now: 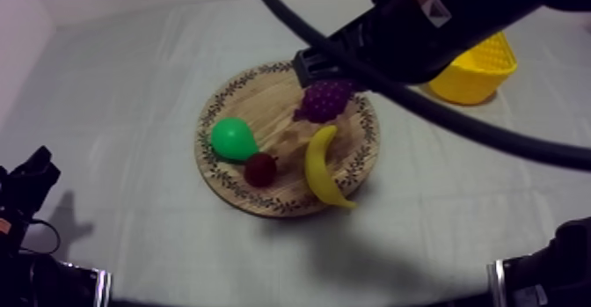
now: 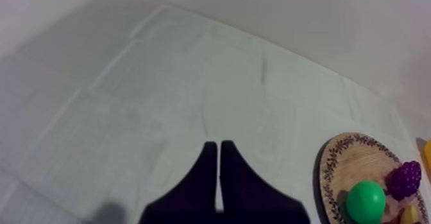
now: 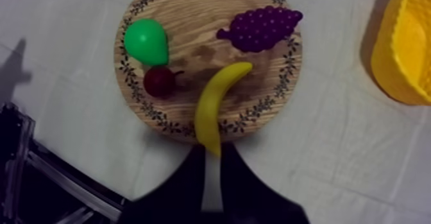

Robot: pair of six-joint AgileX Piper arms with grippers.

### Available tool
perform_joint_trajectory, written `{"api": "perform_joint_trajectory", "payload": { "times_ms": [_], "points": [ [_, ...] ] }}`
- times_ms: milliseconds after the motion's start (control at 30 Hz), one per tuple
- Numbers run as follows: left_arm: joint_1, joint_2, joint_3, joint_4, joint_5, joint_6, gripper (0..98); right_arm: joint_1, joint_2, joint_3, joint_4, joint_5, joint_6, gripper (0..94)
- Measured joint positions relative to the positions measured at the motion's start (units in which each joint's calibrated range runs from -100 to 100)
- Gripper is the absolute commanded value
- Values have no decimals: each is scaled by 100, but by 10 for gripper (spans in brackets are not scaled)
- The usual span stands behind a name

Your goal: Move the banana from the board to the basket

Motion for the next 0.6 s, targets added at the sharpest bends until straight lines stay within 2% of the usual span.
{"api": "perform_joint_trajectory", "payload": {
  "times_ms": [100, 300, 467, 600],
  "points": [
    [0, 0, 0, 0, 0, 0, 1, -18, 37, -8, -6, 17, -22, 189],
    [0, 0, 0, 0, 0, 0, 1, 12, 64, 62, -194, 35, -22, 374],
    [0, 0, 0, 0, 0, 0, 1, 71, 72, 291, -407, 45, -5, 492],
    [0, 0, 0, 0, 0, 0, 1, 67, 72, 503, -473, 56, -87, 584]
  ]
}}
